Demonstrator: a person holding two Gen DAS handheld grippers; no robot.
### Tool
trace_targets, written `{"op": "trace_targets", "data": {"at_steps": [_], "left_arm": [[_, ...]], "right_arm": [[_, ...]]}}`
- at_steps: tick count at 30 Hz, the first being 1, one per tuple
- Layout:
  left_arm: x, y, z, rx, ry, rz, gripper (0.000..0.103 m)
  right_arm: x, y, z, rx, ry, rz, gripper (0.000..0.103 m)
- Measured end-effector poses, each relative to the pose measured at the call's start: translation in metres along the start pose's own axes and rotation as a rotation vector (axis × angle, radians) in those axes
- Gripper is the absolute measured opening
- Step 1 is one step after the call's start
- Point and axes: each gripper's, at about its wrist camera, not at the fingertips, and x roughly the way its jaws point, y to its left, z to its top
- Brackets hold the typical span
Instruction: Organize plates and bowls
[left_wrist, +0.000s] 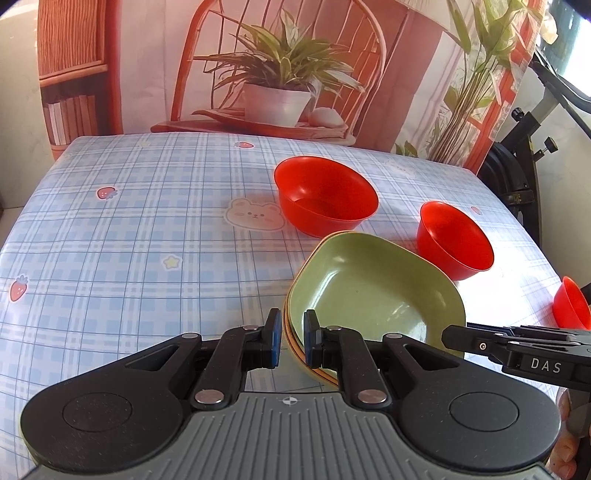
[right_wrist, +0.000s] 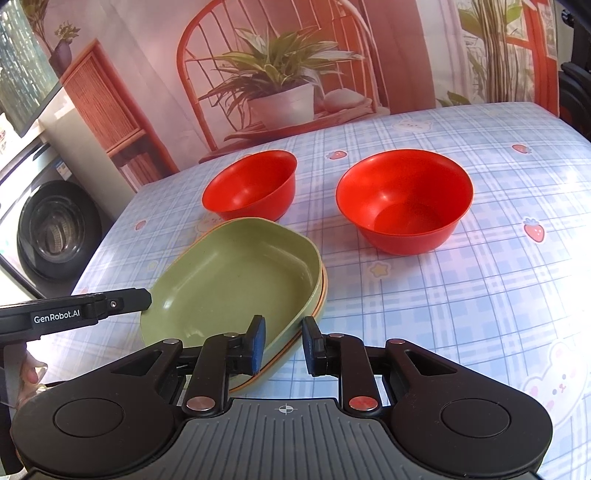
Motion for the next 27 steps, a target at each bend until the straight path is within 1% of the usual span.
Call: {"op": "trace_targets", "data": {"at_steps": [7,8,9,15,27], "left_arm": [[-0.0015,0.0024,-0.0004,-0.013,-0.004,0.01,0.013],[-0.0017,0.002,-0.0011,-0.013,-0.002,0.009,0.013],[-0.0016,0.0016,-0.0012,-0.013,-0.001,0.007,0.013],[0.0014,-0.0016,-0.003,0.0,0.012,-0.005,0.013],[0.0045,-0.0015,-0.0027,0.001,0.019,-0.008,0.013]], "right_arm": [[-0.0038,-0.0021,0.0023,0.0,-0.031,-0.025,0.021],[-0.0053,-0.0028,0.0025,-0.002,-0.04,-0.028,0.017],[-0.0062,-0.003,0.0029,-0.006,-0.046,-0.029,0.011],[-0.0068,-0.0008,-0.0001,-0.056,-0.057,-0.034,0.011],[-0.0022,-0.0036,-0.0031,-0.055,-0.049,-0.032,0.011]]}}
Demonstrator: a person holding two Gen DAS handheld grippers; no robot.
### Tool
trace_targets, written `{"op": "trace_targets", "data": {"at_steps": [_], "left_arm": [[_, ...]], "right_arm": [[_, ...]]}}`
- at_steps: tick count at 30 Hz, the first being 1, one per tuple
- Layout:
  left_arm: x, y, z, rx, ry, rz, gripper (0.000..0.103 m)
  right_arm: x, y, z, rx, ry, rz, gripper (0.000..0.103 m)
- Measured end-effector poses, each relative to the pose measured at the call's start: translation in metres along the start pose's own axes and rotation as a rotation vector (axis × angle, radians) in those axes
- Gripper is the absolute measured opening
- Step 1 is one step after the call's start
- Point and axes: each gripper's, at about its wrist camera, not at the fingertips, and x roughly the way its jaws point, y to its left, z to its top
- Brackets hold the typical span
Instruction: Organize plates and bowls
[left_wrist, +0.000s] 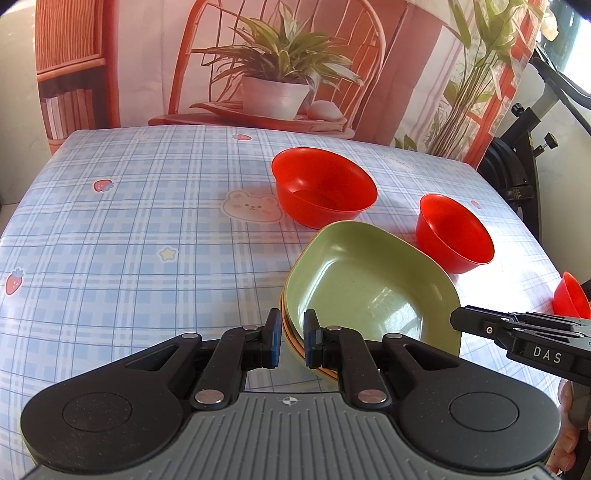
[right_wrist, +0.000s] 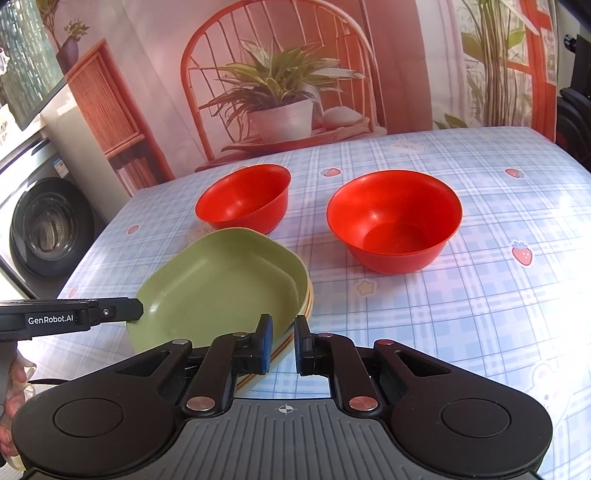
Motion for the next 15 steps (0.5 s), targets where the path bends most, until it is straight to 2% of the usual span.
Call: {"op": "trace_targets", "data": {"at_steps": [4,8,15], "left_arm": [[0.0,0.002,0.004,-0.005,0.009,0.004,0.016],[-0.009,0.006,0.014,-0.003,-0.028,0.009,0.016],[-0.028,0.018,0.043,-0.036,-0.098,-0.014,0.016]], "right_arm": [[0.0,-0.001,0.0,0.006,0.007,0.005,0.011],[-0.002,-0.004,0.005,0.023,0.011,0.012,0.012],[-0.018,-0.006,0.028,0.011,-0.077,-0.005,0.014]]}}
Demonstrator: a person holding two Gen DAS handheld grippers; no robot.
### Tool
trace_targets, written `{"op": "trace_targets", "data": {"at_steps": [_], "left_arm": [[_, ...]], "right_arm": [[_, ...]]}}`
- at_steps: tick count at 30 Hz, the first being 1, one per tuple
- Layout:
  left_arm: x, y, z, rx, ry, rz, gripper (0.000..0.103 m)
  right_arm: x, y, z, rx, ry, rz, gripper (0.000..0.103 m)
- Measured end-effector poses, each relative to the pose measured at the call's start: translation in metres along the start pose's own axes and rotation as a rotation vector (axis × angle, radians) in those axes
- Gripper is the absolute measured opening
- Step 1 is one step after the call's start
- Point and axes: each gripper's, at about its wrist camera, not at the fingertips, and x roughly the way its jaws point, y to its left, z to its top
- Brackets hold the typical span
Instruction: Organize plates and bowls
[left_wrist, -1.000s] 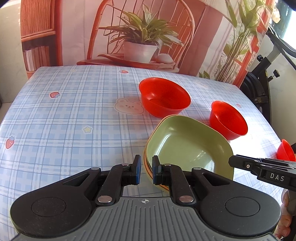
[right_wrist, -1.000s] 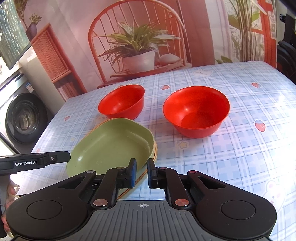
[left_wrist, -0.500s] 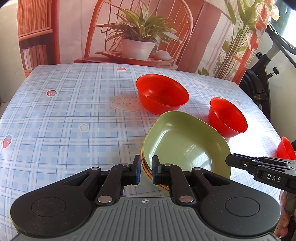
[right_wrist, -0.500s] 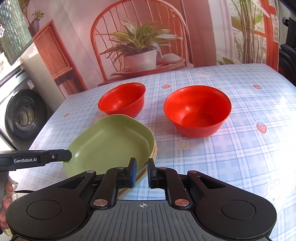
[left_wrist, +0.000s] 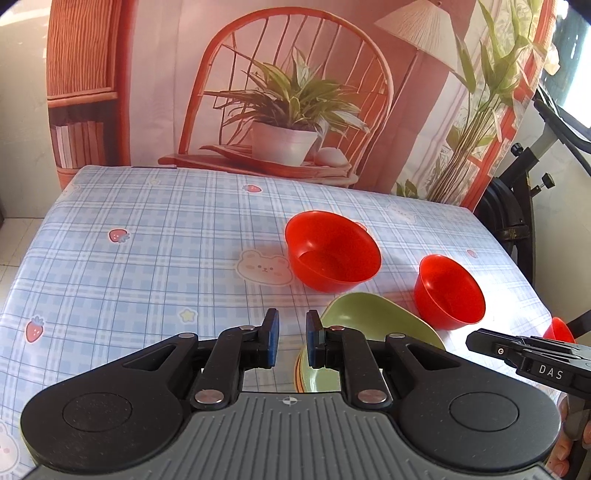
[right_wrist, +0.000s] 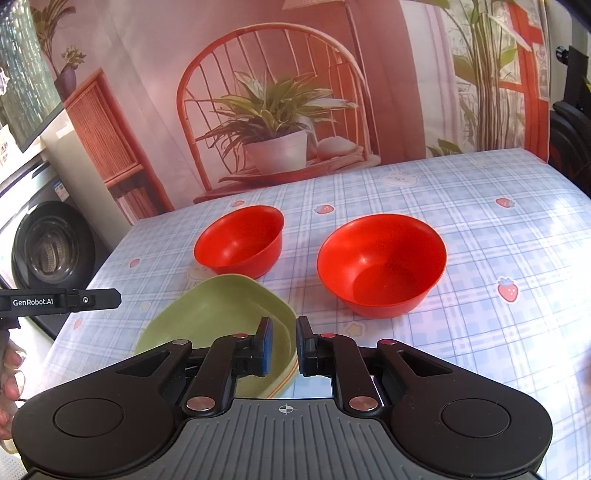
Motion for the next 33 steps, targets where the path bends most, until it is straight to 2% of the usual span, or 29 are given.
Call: {"op": "trace_targets", "data": {"at_steps": [6,13,17,19,23,33], "left_arm": [[0.002,-0.007,0.028,0.039,-0.051,-0.001,0.021],[0.034,-0.011,0.046,0.043,-0.034,-0.014,0.021],[0.059,-0.009,0.055,0.03,-0.005,-0.018,0.023],[0.069,-0.007,0.058,0.02,0.002,-0.02,0.03],[0.09,-0.003,0.065,0.0,0.016,-0.03,0.03],[0.125,0.006,0.06,-0.013,0.073,-0.047,0.03]], "right_arm": [[0.002,-0.013,0.029,-0.006,-0.048,-0.032,0.014],[0.028,-0.012,0.056,-0.025,-0.042,-0.022,0.014],[0.054,-0.004,0.071,-0.033,-0.007,-0.001,0.015],[0.068,-0.001,0.078,-0.015,0.02,0.014,0.015],[0.097,0.001,0.092,0.035,0.078,0.036,0.016],[0.147,0.004,0.1,0.02,0.165,0.022,0.021]]}}
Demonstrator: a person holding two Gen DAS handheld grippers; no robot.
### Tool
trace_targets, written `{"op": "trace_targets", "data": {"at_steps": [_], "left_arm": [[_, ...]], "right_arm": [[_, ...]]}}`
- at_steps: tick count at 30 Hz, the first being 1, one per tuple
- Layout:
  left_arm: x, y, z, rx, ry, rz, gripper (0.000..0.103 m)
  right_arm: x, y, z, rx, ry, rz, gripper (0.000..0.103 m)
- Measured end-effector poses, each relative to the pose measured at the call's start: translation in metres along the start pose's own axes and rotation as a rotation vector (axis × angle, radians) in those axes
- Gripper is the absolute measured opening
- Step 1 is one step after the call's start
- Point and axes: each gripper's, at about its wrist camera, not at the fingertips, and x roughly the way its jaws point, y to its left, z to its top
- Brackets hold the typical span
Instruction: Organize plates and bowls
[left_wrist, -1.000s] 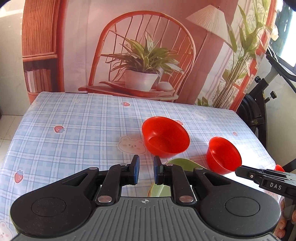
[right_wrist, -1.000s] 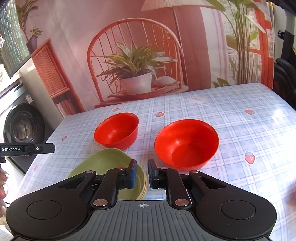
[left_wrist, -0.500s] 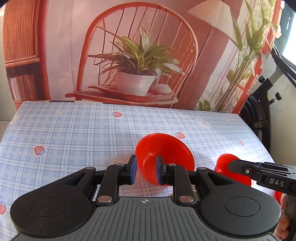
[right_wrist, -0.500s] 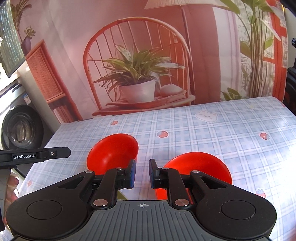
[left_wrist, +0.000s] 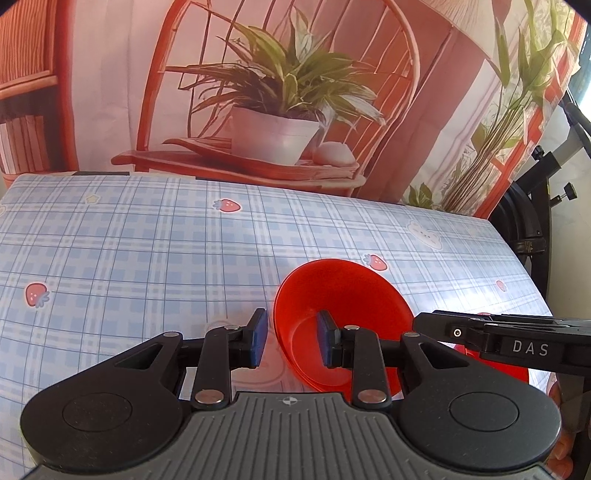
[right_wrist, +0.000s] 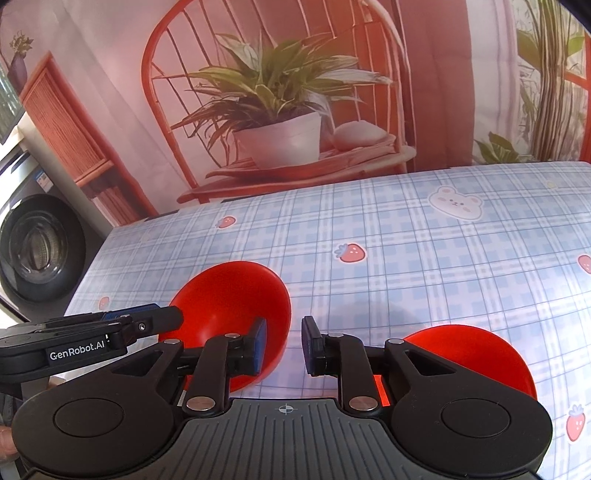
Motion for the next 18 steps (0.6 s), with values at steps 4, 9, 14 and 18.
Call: {"op": "trace_targets", "data": {"at_steps": [4,9,14,18], "left_arm": [[0.008,0.004,-0.004,-0.014,0.015,-0.005,0.03],[0.014,0.006,-0.01,-0.026,0.03,-0.017,0.03],[0.014,0.01,-0.017,-0.056,0.034,-0.013,0.028],[0.013,0.008,-0.02,-0.055,0.034,-0.02,0.018]], "right_arm": [[0.011,-0.002,-0.003,0.008,0.034,0.014,0.021],[0.017,0.001,-0.006,-0.002,0.055,0.021,0.021],[0.018,0.0,-0.01,0.026,0.055,0.03,0.015],[0.017,0.002,-0.011,0.027,0.049,0.035,0.011]]}}
